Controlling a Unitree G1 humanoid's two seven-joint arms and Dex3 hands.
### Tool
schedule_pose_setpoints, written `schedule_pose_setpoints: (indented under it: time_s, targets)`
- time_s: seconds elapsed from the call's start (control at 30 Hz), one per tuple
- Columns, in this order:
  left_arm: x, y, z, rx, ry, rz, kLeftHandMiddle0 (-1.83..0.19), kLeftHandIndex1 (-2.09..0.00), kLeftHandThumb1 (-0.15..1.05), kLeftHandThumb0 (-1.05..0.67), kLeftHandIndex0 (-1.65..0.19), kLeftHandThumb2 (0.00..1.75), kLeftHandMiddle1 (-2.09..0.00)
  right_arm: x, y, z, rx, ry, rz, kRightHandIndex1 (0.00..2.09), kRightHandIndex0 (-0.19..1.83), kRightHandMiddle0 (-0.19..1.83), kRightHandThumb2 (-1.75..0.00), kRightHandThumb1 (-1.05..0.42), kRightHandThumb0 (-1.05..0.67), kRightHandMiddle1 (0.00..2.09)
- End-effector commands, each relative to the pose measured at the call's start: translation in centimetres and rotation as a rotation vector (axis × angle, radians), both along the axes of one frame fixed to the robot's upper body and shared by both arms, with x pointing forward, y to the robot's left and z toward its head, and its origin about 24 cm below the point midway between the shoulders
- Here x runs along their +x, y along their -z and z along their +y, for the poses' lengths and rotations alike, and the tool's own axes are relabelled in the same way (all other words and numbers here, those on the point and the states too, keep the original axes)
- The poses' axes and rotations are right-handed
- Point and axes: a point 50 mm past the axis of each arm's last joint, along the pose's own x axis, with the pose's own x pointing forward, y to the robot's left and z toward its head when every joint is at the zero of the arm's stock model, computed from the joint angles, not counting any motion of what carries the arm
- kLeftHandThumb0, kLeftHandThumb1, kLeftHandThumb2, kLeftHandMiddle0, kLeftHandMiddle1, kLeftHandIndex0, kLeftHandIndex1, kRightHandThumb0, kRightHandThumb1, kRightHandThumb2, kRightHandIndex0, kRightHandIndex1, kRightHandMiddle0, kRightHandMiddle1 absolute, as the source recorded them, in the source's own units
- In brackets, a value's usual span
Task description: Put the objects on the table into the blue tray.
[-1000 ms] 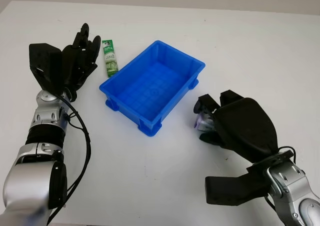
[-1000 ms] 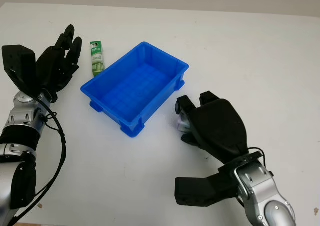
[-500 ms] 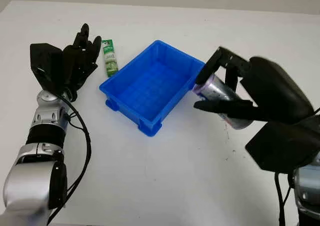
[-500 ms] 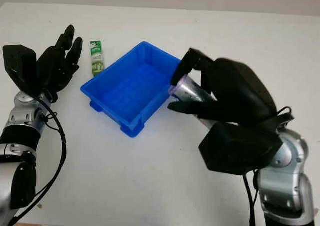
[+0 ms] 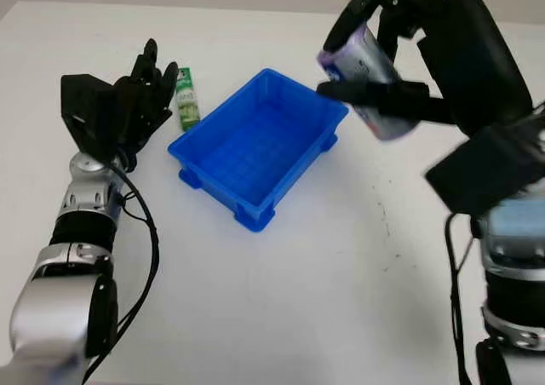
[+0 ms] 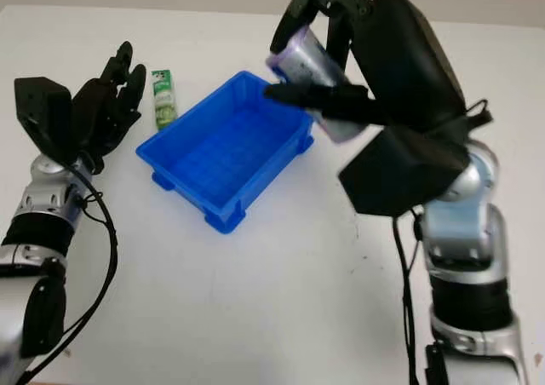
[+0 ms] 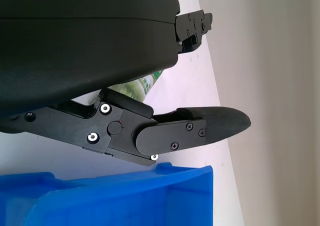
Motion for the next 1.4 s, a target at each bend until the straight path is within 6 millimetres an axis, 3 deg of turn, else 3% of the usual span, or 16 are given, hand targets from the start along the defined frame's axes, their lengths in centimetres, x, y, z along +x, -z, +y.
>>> schedule_pose_setpoints:
  time_s: [0.0, 0.1, 0.17, 0.33, 0.37, 0.47, 0.53, 0.57, 0.6, 0.7, 0.8, 0.93, 1.13, 1.27, 1.37]
  targets:
    - [0.0, 0.0, 0.0, 0.008, -0.007, -0.005, 0.19, -0.01, 1.05, -0.75, 0.19, 0.55, -0.01, 2.0, 0.1, 0.8, -0.004, -0.002, -0.058, 2.09, 1.44, 1.20, -0.22, -1.05, -0.34, 2.09]
    - [0.0, 0.0, 0.0, 0.003, -0.014, -0.006, 0.19, -0.01, 1.05, -0.75, 0.19, 0.54, -0.02, 4.3, 0.7, 1.7, -0.005, -0.020, -0.054, 2.09, 1.41, 1.13, -0.27, -1.05, -0.39, 2.09]
    - [-0.1, 0.1, 0.0, 0.004, -0.016, -0.007, 0.19, -0.02, 1.05, -0.75, 0.19, 0.55, -0.02, 5.5, 1.0, 2.4, -0.013, -0.028, -0.033, 2.09, 1.27, 0.97, -0.26, -1.05, -0.41, 2.09]
    - [-0.3, 0.2, 0.2, -0.030, -0.018, -0.010, 0.19, 0.00, 1.05, -0.72, 0.19, 0.55, 0.00, 6.9, 1.8, 3.7, -0.046, -0.068, 0.041, 2.09, 1.15, 0.83, -0.22, -1.05, -0.48, 2.09]
    - [-0.3, 0.3, 0.2, -0.029, -0.018, -0.012, 0.19, 0.00, 1.05, -0.72, 0.19, 0.55, 0.00, 7.0, 2.0, 3.8, -0.068, -0.083, 0.068, 2.09, 1.06, 0.72, -0.19, -1.05, -0.50, 2.09]
    - [-0.4, 0.4, 0.3, -0.049, -0.024, -0.016, 0.19, 0.00, 1.05, -0.70, 0.19, 0.54, 0.00, 7.2, 2.5, 3.8, -0.158, -0.116, 0.153, 2.05, 0.51, 0.30, -0.19, -1.05, -0.57, 1.99]
    - [-0.3, 0.4, 0.2, -0.045, -0.028, -0.013, 0.19, 0.00, 1.05, -0.71, 0.19, 0.54, 0.00, 7.3, 2.7, 3.6, -0.228, -0.122, 0.207, 1.71, 0.12, 0.08, -0.23, -1.05, -0.65, 1.57]
    - [-0.3, 0.4, 0.2, -0.035, -0.023, -0.012, 0.19, 0.00, 1.05, -0.71, 0.19, 0.54, 0.00, 7.2, 2.7, 3.4, -0.249, -0.128, 0.234, 1.47, 0.02, 0.02, -0.23, -1.05, -0.66, 1.34]
    - [-0.3, 0.4, 0.1, -0.023, -0.017, -0.012, 0.19, 0.00, 1.05, -0.72, 0.19, 0.55, 0.00, 7.1, 2.7, 3.3, -0.265, -0.134, 0.252, 1.07, -0.07, -0.07, -0.23, -1.05, -0.68, 1.03]
    - [-0.2, 0.4, -0.2, -0.002, -0.009, -0.014, 0.19, 0.00, 1.05, -0.75, 0.19, 0.56, 0.00, 6.8, 2.6, 2.6, -0.274, -0.151, 0.269, 0.33, -0.10, -0.16, -0.24, -1.05, -0.71, 0.44]
    - [-0.1, 0.4, -0.3, -0.002, -0.003, -0.014, 0.19, 0.00, 1.05, -0.74, 0.19, 0.56, 0.00, 6.5, 2.4, 2.1, -0.278, -0.156, 0.269, 0.09, -0.17, -0.19, -0.25, -1.05, -0.72, 0.14]
    - [0.0, 0.3, -0.4, -0.006, -0.007, -0.014, 0.19, -0.01, 1.05, -0.74, 0.19, 0.56, 0.00, 5.9, 1.7, 1.5, -0.240, -0.147, 0.244, 0.00, -0.19, -0.19, -0.30, -1.05, -0.76, 0.01]
    - [-0.1, 0.3, -0.3, 0.002, -0.009, -0.017, 0.19, -0.02, 1.05, -0.75, 0.19, 0.56, -0.01, 5.0, 0.8, -0.2, 0.039, -0.181, 0.162, 0.00, -0.19, -0.19, -0.48, -1.05, -0.78, 0.00]
    - [-0.1, 0.3, -0.2, -0.001, -0.018, -0.010, 0.19, -0.02, 1.05, -0.75, 0.19, 0.57, -0.01, 4.5, 1.1, -2.9, 0.166, -0.101, 0.153, 0.00, -0.19, -0.19, -0.61, -1.05, -0.75, 0.00]
    - [-0.2, 0.3, 0.1, -0.025, -0.023, -0.005, 0.19, 0.00, 1.05, -0.73, 0.19, 0.55, 0.00, 4.2, 2.7, -5.7, 0.279, -0.029, 0.243, 0.00, -0.19, -0.17, -0.66, -1.05, -0.74, 0.02]
